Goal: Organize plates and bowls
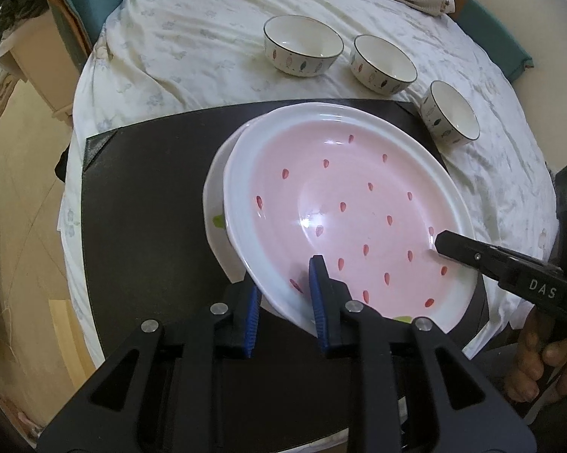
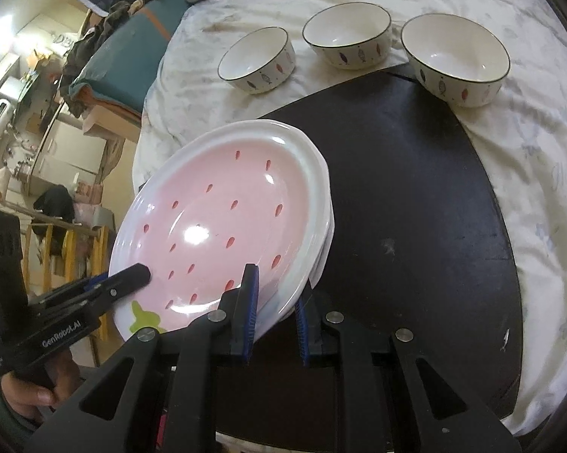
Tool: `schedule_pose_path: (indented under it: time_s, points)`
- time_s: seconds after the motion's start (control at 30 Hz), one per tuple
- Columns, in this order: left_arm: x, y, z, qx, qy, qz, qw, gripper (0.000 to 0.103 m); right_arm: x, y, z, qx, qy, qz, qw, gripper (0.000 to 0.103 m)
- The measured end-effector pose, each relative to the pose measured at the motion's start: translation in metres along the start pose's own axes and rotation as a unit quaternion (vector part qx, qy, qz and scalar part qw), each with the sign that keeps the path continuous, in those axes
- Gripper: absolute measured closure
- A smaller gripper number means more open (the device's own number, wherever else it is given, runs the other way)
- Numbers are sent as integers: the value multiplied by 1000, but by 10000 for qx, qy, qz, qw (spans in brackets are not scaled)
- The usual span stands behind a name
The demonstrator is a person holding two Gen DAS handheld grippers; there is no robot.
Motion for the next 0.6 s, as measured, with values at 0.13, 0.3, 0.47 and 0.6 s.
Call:
schedule_pose_path:
  time_s: [0.13,0.3,0.47,0.6]
  points:
    - [-1,-1,-7,68,45,-21,10000,82,-3,-6,-2,35,85,-69,9999,83]
    - [-6,2,-12,159,120,-19,9998,82,-6,-7,-8,25,185,-98,9998,83]
    - [-11,8,-20,182,301,-18,9994,81,-7,-5,-19,22,295,-110,9995,83]
    - [-11,15,-22,249,294,9,9993,81,-9,-6,-28,-2,411,-234,9989,83]
Point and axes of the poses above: each gripper's, at about its wrist camera, not at the fingertips, and z roughly against the way its jaws point, y to its left, x to its top, the point moved 10 cm from there along -z, roughly the way its jaws point, and after that the axes turned 11 degrees about -y, right-handed, at the moved point
